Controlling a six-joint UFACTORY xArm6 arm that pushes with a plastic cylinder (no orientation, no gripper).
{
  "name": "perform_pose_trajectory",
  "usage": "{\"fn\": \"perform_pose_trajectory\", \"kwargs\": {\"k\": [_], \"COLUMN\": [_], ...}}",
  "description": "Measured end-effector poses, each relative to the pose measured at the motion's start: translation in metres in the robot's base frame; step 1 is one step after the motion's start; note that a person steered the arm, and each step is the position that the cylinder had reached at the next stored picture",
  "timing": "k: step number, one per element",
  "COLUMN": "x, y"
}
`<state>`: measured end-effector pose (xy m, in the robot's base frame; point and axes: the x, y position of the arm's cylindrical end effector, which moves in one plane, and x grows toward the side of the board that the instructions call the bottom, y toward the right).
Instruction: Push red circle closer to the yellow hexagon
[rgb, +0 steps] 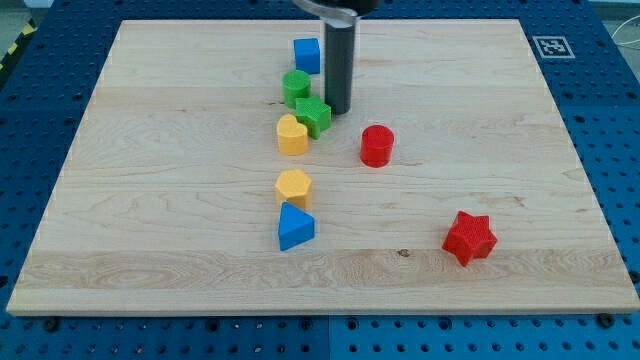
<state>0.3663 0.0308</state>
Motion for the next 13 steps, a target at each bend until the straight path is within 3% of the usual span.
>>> {"fn": "perform_pose_trajectory", "kwargs": {"k": [2,3,5,6,8,11,13], "x": [0.003,0.048,0.113,0.122,0.081,0.082,0.047], "y": [0.155,0.168,0.11,0.078,0.107,0.028,0.028]}}
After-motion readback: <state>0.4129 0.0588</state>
